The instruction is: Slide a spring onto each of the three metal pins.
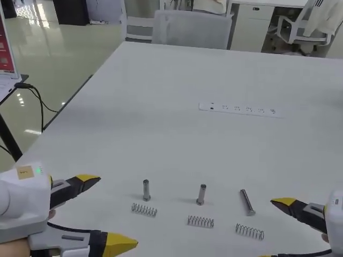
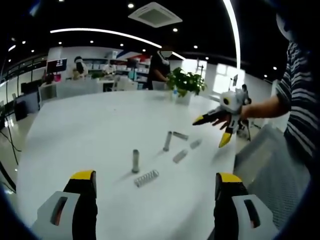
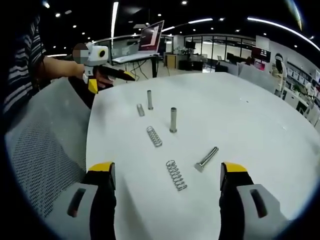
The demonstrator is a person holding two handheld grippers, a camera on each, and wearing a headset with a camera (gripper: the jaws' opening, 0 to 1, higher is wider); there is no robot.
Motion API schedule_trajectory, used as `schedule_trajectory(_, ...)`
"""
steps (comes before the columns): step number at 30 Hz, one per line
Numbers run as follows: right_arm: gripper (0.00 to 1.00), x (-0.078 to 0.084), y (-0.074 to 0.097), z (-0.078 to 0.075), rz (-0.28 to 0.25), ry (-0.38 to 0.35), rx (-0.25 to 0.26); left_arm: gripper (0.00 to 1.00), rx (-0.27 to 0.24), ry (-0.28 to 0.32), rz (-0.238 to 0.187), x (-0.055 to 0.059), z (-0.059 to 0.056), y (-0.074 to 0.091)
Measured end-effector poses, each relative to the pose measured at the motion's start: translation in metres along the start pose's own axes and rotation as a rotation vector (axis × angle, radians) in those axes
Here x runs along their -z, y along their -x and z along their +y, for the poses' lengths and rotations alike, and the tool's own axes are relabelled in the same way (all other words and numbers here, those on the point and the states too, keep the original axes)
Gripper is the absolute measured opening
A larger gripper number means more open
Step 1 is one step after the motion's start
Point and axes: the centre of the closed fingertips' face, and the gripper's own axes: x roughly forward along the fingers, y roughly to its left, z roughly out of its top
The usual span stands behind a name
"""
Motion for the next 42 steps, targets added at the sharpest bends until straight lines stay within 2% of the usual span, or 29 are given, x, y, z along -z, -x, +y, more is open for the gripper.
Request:
schedule_trajectory(2, 0.84, -0.005, -0.002, -0.004, -0.014, -0.001, -0.001, 0.96, 0.002, 0.002, 0.003, 0.002, -0.001, 0.000)
schedule_trajectory(7, 0.83, -0.014, -0.006, -0.014, -0.010, 0.008, 0.011, 0.96, 0.002, 0.004, 0.018, 0.005, -0.001, -0.001)
schedule_trajectory(16, 0.77, -0.023, -0.013, -0.028, -0.026, -0.025, 0.047, 0.96, 0.001, 0.012, 0.012, 0.006, 0.000, 0.000)
schedule_trajectory(21, 0.69, -0.024, -0.018, -0.037, -0.005, -0.044, 0.063, 0.96, 0.001, 0.014, 0.010, 0.005, -0.001, 0.000)
schedule_trajectory(27, 0.60, -0.029, -0.026, -0.048, -0.005, -0.109, 0.076, 0.96, 0.004, 0.012, 0.009, 0.004, -0.002, -0.001)
schedule_trajectory(34, 0.49, -0.018, -0.034, -0.064, 0.066, -0.162, 0.119, 0.96, 0.002, 0.013, 0.008, 0.004, -0.002, 0.000)
schedule_trajectory(39, 0.43, -0.012, -0.038, -0.070, 0.071, -0.254, 0.130, 0.96, 0.002, 0.015, 0.009, 0.005, -0.002, 0.001)
schedule_trajectory(42, 0.38, -0.010, -0.041, -0.075, 0.089, -0.278, 0.137, 0.96, 0.007, 0.014, 0.014, 0.005, -0.002, 0.002)
